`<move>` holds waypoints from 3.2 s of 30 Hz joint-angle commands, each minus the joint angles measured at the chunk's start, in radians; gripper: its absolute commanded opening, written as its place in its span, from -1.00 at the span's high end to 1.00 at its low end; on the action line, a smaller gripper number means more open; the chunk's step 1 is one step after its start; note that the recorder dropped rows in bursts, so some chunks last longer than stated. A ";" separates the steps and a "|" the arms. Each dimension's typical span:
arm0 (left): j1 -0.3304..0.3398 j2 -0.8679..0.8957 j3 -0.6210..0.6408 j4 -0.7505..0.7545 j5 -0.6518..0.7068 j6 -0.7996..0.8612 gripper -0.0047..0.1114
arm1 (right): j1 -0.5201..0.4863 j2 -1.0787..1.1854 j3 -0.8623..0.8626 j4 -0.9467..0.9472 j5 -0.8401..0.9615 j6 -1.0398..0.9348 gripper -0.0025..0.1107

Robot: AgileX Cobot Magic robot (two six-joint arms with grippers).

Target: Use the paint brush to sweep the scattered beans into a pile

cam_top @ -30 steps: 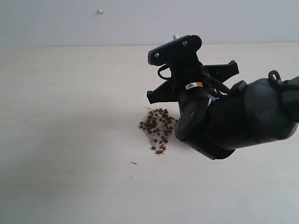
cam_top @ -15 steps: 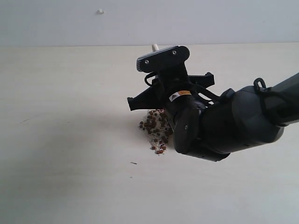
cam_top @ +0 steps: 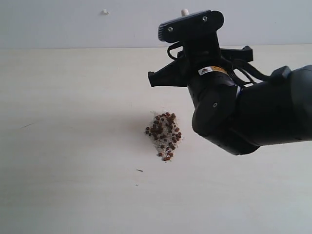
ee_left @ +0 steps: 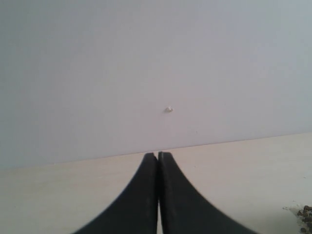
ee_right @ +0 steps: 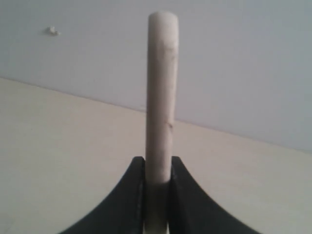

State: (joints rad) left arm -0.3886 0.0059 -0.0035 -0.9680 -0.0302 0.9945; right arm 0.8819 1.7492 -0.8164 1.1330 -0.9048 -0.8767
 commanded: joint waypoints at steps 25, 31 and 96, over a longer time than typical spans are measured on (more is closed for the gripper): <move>-0.005 -0.006 0.003 -0.006 -0.002 0.000 0.92 | -0.559 0.204 -0.134 -2.016 0.040 0.918 0.96; -0.005 -0.006 0.003 -0.006 -0.002 0.000 0.92 | -0.559 0.292 -0.215 -2.181 -0.055 1.090 0.96; -0.005 -0.006 0.003 -0.006 -0.002 0.000 0.92 | -0.559 0.061 -0.215 -2.018 0.287 1.283 0.96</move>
State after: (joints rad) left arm -0.3886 0.0059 -0.0035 -0.9680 -0.0302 0.9945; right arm 0.3256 1.8728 -1.0276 -1.0289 -0.7357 0.4259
